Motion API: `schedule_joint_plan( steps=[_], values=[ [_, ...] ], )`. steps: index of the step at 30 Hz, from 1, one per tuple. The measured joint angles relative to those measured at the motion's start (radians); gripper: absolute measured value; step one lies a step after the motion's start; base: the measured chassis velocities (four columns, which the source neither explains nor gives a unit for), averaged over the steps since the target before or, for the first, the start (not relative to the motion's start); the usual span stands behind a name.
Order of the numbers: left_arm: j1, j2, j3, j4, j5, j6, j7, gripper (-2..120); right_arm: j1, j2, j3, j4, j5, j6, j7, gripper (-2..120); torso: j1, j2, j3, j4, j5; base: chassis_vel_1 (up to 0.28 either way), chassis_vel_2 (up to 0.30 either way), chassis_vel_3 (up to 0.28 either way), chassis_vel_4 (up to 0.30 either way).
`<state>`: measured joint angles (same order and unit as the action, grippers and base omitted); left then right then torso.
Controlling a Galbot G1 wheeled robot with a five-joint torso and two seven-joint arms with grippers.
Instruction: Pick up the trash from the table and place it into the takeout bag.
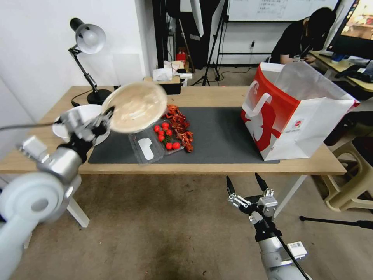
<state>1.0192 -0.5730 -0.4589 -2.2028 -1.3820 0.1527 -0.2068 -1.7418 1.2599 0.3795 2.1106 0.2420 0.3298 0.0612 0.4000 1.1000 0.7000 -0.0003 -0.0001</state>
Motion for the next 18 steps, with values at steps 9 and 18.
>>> schedule_joint_plan(
  steps=[9, 18],
  values=[
    [-0.693, 0.034, 0.56, 0.188, -0.043, -0.029, 0.08, 1, -0.031, 0.04, 0.022, 0.013, -0.029, 0.0, -0.001, 100, 0.0, 0.0, 0.0, 0.0003, -0.0001, 0.0, 0.0, 0.0, 0.0],
    [-1.106, -0.228, 0.968, 0.372, 0.042, -0.076, 0.134, 1, -0.045, 0.048, 0.065, 0.037, -0.03, -0.015, -0.002, 100, 0.0, 0.0, 0.0, -0.0001, 0.0004, 0.0, 0.0, 0.0, 0.0]
  ],
)
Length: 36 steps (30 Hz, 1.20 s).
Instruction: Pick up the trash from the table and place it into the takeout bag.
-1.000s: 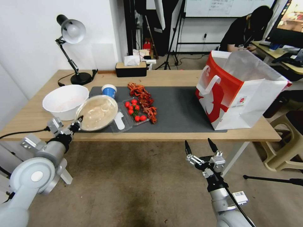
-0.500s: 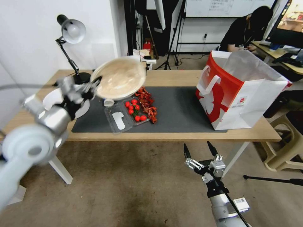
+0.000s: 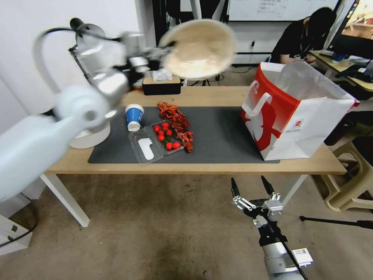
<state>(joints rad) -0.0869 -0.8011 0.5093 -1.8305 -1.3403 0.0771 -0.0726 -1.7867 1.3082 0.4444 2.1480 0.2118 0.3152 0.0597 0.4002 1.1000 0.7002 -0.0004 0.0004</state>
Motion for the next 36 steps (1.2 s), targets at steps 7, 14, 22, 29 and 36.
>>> schedule_joint_plan(
  steps=[7, 14, 22, 29, 36],
  values=[
    [-0.136, -0.24, 0.116, 0.177, 0.052, -0.018, -0.01, 1, -0.021, 0.032, 0.032, 0.003, 0.0, 0.006, -0.001, 100, 0.0, 0.0, 0.0, 0.0004, 0.0002, 0.0, 0.0, 0.0, 0.0],
    [-0.216, -0.488, 0.207, 0.4, 0.224, -0.062, -0.017, 1, -0.023, 0.045, 0.052, -0.006, 0.001, 0.011, -0.002, 100, 0.0, 0.0, 0.0, 0.0003, 0.0, 0.0, 0.0, 0.0, 0.0],
    [-0.227, -0.506, 0.305, 0.499, 0.538, -0.127, 0.089, 1, -0.015, 0.038, 0.068, -0.009, 0.019, 0.009, 0.001, 100, 0.0, 0.0, 0.0, 0.0005, -0.0004, 0.0, 0.0, 0.0, 0.0],
    [-0.216, -0.481, 0.297, 0.461, 0.507, -0.134, 0.103, 11, -0.012, 0.036, 0.069, -0.018, 0.022, 0.009, 0.001, 100, 0.0, 0.0, 0.0, 0.0005, -0.0005, 0.0, 0.0, 0.0, 0.0],
    [-0.216, -0.484, 0.263, 0.427, 0.422, -0.112, 0.081, 39, -0.014, 0.036, 0.064, -0.018, 0.024, 0.011, -0.001, 100, 0.0, 0.0, 0.0, 0.0004, -0.0004, 0.0, 0.0, 0.0, 0.0]
  ],
)
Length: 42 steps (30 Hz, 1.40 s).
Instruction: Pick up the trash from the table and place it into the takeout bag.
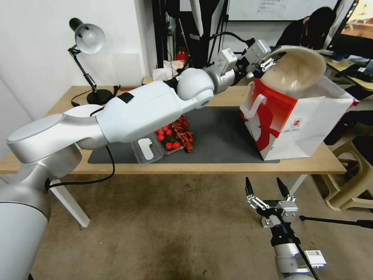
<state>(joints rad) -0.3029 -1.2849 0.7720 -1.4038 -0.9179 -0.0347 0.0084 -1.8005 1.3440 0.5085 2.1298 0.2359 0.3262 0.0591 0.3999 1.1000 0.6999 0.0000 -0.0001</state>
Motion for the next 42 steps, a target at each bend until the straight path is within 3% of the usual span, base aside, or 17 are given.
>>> schedule_joint_plan(
  steps=[5, 9, 10, 12, 14, 17, 23, 27, 28, 31, 37, 39, 42],
  values=[
    [-0.004, -0.002, -0.006, 0.002, -0.006, 0.005, -0.008, 53, 0.001, 0.002, -0.005, -0.001, 0.0, 0.0, -0.001, 100, 0.0, 0.0, 0.0, -0.0001, 0.0, 0.0, 0.0, 0.0, 0.0],
    [-0.003, 0.01, -0.007, -0.008, -0.006, 0.009, -0.017, 73, 0.01, 0.001, -0.009, -0.007, 0.0, 0.0, -0.001, 100, 0.0, 0.0, 0.0, 0.0, 0.0001, 0.0, 0.0, 0.0, 0.0],
    [-0.003, 0.01, -0.007, -0.008, -0.006, 0.009, -0.017, 73, 0.01, 0.001, -0.009, -0.007, 0.0, 0.0, -0.001, 100, 0.0, 0.0, 0.0, 0.0, 0.0001, 0.0, 0.0, 0.0, 0.0],
    [0.01, 0.023, -0.016, -0.028, -0.007, 0.02, -0.031, 83, 0.013, 0.003, -0.011, -0.008, 0.0, -0.001, -0.001, 100, 0.0, 0.0, 0.0, -0.0001, 0.0001, 0.0, 0.0, 0.0, 0.0],
    [0.018, 0.03, -0.021, -0.037, -0.009, 0.026, -0.038, 85, 0.013, 0.004, -0.012, -0.008, 0.0, -0.002, -0.001, 100, 0.0, 0.0, 0.0, -0.0001, 0.0001, 0.0, 0.0, 0.0, 0.0],
    [0.072, 0.088, -0.059, -0.102, -0.033, 0.06, -0.07, 99, 0.013, 0.008, -0.017, -0.008, -0.002, -0.002, -0.001, 100, 0.0, 0.0, 0.0, -0.0002, 0.0001, 0.0, 0.0, 0.0, 0.0],
    [0.169, 0.19, -0.137, -0.187, -0.04, 0.085, -0.089, 100, 0.013, 0.011, -0.017, -0.006, -0.003, -0.003, -0.001, 100, 0.0, 0.0, 0.0, -0.0002, 0.0, 0.0, 0.0, 0.0, 0.0],
    [0.407, 0.354, -0.317, -0.345, 0.012, 0.109, -0.137, 100, 0.013, 0.009, -0.025, -0.008, 0.001, -0.003, -0.001, 100, 0.0, 0.0, 0.0, 0.0002, -0.0006, 0.0, 0.0, 0.0, 0.0],
    [0.407, 0.354, -0.317, -0.345, 0.012, 0.109, -0.137, 100, 0.013, 0.009, -0.025, -0.008, 0.001, -0.003, -0.001, 100, 0.0, 0.0, 0.0, 0.0002, -0.0006, 0.0, 0.0, 0.0, 0.0],
    [0.672, 0.452, -0.529, -0.463, 0.074, 0.117, -0.148, 100, 0.017, 0.013, -0.036, -0.009, -0.004, -0.002, -0.001, 100, 0.0, 0.0, 0.0, 0.0002, 0.0, 0.0, 0.0, 0.0, 0.0],
    [0.764, 0.474, -0.591, -0.495, 0.095, 0.117, -0.151, 100, 0.019, 0.014, -0.039, -0.009, -0.005, -0.002, -0.001, 100, 0.0, 0.0, 0.0, 0.0006, -0.0006, 0.0, 0.0, 0.0, 0.0],
    [0.85, 0.491, -0.653, -0.522, 0.115, 0.116, -0.152, 100, 0.02, 0.015, -0.041, -0.009, -0.007, -0.002, -0.001, 100, 0.0, 0.0, 0.0, 0.0006, -0.0012, 0.0, 0.0, 0.0, 0.0],
    [0.858, 0.493, -0.659, -0.525, 0.118, 0.116, -0.152, 100, 0.02, 0.015, -0.042, -0.009, -0.007, -0.002, -0.001, 100, 0.0, 0.0, 0.0, 0.0005, -0.0012, 0.0, 0.0, 0.0, 0.0]
  ],
)
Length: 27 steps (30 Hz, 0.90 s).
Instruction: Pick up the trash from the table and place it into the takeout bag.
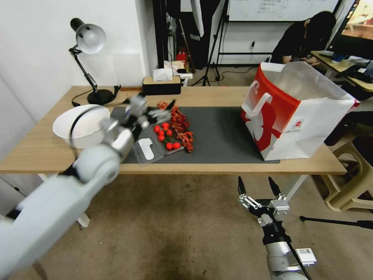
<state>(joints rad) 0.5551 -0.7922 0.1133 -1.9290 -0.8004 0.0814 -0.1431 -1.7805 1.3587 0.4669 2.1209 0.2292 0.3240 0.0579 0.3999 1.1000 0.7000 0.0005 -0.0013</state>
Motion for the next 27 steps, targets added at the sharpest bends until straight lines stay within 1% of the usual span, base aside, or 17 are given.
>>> schedule_joint_plan(
  steps=[1, 2, 7, 8, 9, 13, 15, 17, 18, 19, 20, 21, 22, 23, 25, 26, 27],
  values=[
    [0.0, 0.0, 0.0, 0.0, 0.0, 0.0, 0.0, 100, 0.0, 0.0, 0.0, 0.0, 0.0, 0.0, 0.0, 100, 0.0, 0.0, 0.0, 0.0, 0.0, 0.0, 0.0, 0.0, 0.0],
    [0.123, 0.017, -0.088, -0.042, 0.037, -0.011, 0.001, 100, 0.003, 0.0, -0.003, 0.0, -0.001, 0.0, 0.0, 100, 0.0, 0.0, 0.0, 0.0, 0.0011, 0.0, 0.0, 0.0, 0.0],
    [0.211, 0.025, -0.147, -0.066, 0.069, -0.029, 0.0, 100, 0.004, -0.001, -0.007, -0.001, -0.002, 0.0, 0.0, 100, 0.0, 0.0, 0.0, 0.0001, 0.0012, 0.0, 0.0, 0.0, 0.0],
    [0.258, 0.029, -0.178, -0.077, 0.089, -0.045, -0.011, 100, 0.004, -0.001, -0.008, -0.001, -0.003, 0.0, 0.0, 100, 0.0, 0.0, 0.0, 0.0, 0.0007, 0.0, 0.0, 0.0, 0.0],
    [0.258, 0.029, -0.178, -0.077, 0.089, -0.045, -0.011, 100, 0.004, -0.001, -0.008, -0.001, -0.003, 0.0, 0.0, 100, 0.0, 0.0, 0.0, 0.0, 0.0007, 0.0, 0.0, 0.0, 0.0],
    [0.384, 0.016, -0.262, -0.105, 0.141, -0.088, -0.055, 100, -0.005, 0.01, -0.006, 0.004, -0.012, 0.002, -0.001, 100, 0.0, 0.0, 0.0, -0.0002, 0.0016, 0.0, 0.0, 0.0, 0.0],
    [0.403, 0.009, -0.274, -0.108, 0.15, -0.091, -0.061, 100, -0.011, 0.016, -0.003, 0.009, -0.015, 0.004, -0.002, 100, 0.0, 0.0, 0.0, -0.0006, 0.0013, 0.0, 0.0, 0.0, 0.0],
    [0.49, -0.023, -0.325, -0.129, 0.186, -0.099, -0.088, 100, -0.029, 0.035, 0.009, 0.024, -0.024, 0.011, -0.004, 100, 0.0, 0.0, 0.0, -0.0017, 0.0011, 0.0, 0.0, 0.0, 0.0],
    [0.49, -0.023, -0.325, -0.129, 0.186, -0.099, -0.088, 100, -0.029, 0.035, 0.009, 0.024, -0.024, 0.011, -0.004, 100, 0.0, 0.0, 0.0, -0.0017, 0.0011, 0.0, 0.0, 0.0, 0.0],
    [0.607, -0.057, -0.387, -0.16, 0.223, -0.102, -0.111, 100, -0.037, 0.043, 0.012, 0.036, -0.03, 0.012, -0.005, 100, 0.0, 0.0, 0.0, -0.0013, 0.0011, 0.0, 0.0, 0.0, 0.0],
    [0.706, -0.088, -0.433, -0.189, 0.256, -0.109, -0.137, 100, -0.038, 0.044, 0.011, 0.043, -0.033, 0.012, -0.005, 100, 0.0, 0.0, 0.0, 0.0001, 0.0012, 0.0, 0.0, 0.0, 0.0],
    [0.796, -0.121, -0.474, -0.215, 0.288, -0.131, -0.162, 100, -0.041, 0.042, 0.008, 0.048, -0.035, 0.011, -0.006, 100, 0.0, 0.0, 0.0, 0.0002, 0.0013, 0.0, 0.0, 0.0, 0.0],
    [0.796, -0.121, -0.474, -0.215, 0.288, -0.131, -0.162, 100, -0.041, 0.042, 0.008, 0.048, -0.035, 0.011, -0.006, 100, 0.0, 0.0, 0.0, 0.0002, 0.0013, 0.0, 0.0, 0.0, 0.0],
    [0.837, -0.143, -0.493, -0.225, 0.31, -0.15, -0.172, 100, -0.042, 0.041, 0.008, 0.048, -0.037, 0.011, -0.006, 100, 0.0, 0.0, 0.0, -0.0001, 0.0013, 0.0, 0.0, 0.0, 0.0],
    [0.933, -0.208, -0.537, -0.242, 0.357, -0.221, -0.18, 100, -0.047, 0.04, 0.006, 0.048, -0.039, 0.013, -0.006, 100, 0.0, 0.0, 0.0, -0.0005, 0.0015, 0.0, 0.0, 0.0, 0.0],
    [0.933, -0.208, -0.537, -0.242, 0.357, -0.221, -0.18, 100, -0.047, 0.04, 0.006, 0.048, -0.039, 0.013, -0.006, 100, 0.0, 0.0, 0.0, -0.0005, 0.0015, 0.0, 0.0, 0.0, 0.0],
    [0.975, -0.244, -0.559, -0.246, 0.382, -0.25, -0.182, 100, -0.047, 0.04, 0.004, 0.05, -0.039, 0.014, -0.007, 100, 0.0, 0.0, 0.0, -0.0006, 0.0015, 0.0, 0.0, 0.0, 0.0]
  ],
)
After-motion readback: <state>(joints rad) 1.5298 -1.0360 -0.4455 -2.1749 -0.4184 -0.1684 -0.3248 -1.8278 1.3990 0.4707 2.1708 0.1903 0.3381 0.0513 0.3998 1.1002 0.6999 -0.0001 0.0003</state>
